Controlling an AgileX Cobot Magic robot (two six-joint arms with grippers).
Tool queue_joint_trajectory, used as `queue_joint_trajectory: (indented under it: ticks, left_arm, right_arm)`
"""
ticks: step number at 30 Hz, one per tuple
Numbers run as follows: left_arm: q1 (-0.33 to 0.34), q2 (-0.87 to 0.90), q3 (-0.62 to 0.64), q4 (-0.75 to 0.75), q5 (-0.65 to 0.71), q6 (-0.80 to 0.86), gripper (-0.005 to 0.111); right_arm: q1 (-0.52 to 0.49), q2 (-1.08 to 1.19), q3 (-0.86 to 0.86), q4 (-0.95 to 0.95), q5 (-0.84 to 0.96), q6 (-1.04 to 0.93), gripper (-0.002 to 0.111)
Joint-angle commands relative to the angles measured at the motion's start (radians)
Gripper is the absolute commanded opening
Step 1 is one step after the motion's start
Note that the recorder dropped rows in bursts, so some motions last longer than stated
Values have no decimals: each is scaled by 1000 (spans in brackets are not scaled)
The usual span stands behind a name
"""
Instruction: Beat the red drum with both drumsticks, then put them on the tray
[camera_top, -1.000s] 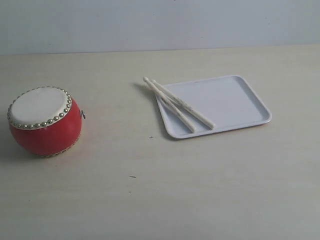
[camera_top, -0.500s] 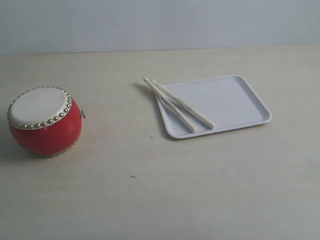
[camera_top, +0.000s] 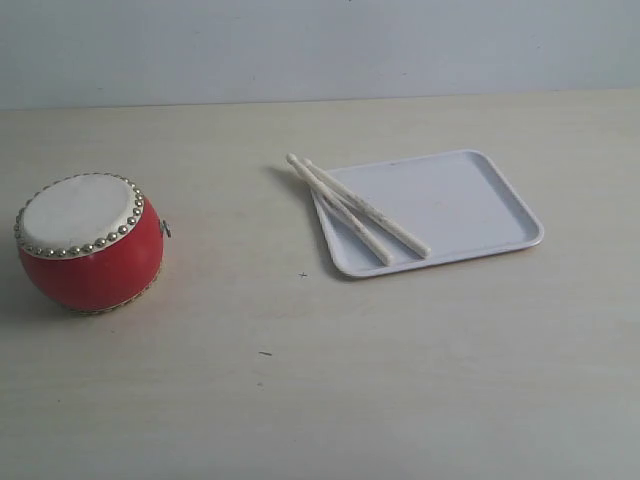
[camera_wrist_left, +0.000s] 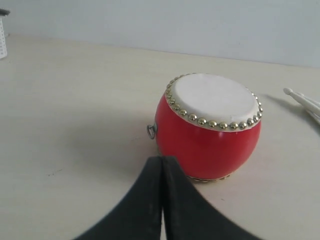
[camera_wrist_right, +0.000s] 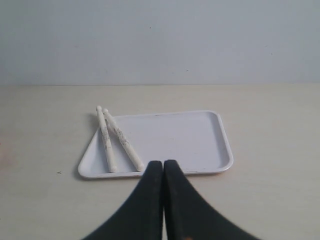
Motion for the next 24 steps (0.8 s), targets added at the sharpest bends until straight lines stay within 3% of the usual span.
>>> queue_joint_trajectory:
  ticks: [1, 24]
  left_arm:
    - [-2, -5, 3, 2, 16, -50, 0]
    - [-2, -5, 3, 2, 0, 0, 0]
  right_arm:
    - [-5, -5, 4, 0, -14, -1, 0]
    - [-5, -5, 4, 0, -14, -1, 0]
